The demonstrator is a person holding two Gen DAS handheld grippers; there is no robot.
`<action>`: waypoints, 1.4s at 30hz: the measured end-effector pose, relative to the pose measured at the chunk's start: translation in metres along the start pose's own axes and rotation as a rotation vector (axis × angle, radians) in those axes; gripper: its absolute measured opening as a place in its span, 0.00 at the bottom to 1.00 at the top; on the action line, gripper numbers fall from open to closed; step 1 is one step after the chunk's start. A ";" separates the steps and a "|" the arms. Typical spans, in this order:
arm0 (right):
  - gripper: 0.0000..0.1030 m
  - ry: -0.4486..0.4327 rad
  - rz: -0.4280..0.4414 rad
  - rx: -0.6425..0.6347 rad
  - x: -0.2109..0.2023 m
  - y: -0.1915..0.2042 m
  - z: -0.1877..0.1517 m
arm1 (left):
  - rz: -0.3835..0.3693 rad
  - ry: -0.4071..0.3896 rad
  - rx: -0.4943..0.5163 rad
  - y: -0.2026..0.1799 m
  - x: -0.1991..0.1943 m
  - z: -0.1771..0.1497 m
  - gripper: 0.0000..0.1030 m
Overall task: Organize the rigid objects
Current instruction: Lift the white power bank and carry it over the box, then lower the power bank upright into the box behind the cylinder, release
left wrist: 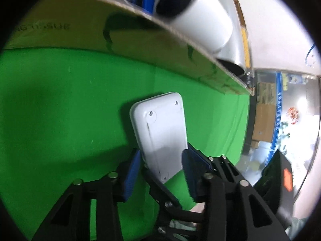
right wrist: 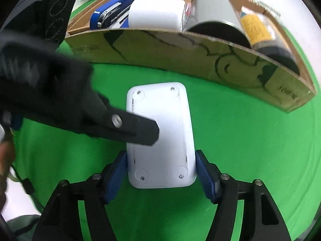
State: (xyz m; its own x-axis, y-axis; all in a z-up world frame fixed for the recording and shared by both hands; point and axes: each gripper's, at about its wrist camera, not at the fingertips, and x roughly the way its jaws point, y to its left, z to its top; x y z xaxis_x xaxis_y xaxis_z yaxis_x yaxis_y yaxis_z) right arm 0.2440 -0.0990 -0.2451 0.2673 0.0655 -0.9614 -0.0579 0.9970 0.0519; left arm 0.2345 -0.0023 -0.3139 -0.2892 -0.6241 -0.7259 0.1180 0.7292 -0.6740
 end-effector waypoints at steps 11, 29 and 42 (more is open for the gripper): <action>0.61 0.036 0.123 0.110 -0.062 -0.030 0.007 | -0.033 -0.080 0.029 -0.020 -0.039 -0.014 0.26; 0.61 -0.301 0.091 0.165 -0.185 -0.054 0.216 | 0.034 -0.301 0.304 -0.158 -0.176 0.089 0.26; 0.61 -0.090 0.190 0.323 -0.052 -0.138 0.331 | 0.103 -0.145 0.239 -0.137 -0.107 0.218 0.26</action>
State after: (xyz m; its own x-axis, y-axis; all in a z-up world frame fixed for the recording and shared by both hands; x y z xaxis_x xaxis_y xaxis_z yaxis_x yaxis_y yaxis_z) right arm 0.5565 -0.2258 -0.1129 0.3656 0.2399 -0.8993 0.1878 0.9273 0.3237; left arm 0.4563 -0.0972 -0.1738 -0.1277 -0.5961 -0.7927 0.3652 0.7148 -0.5964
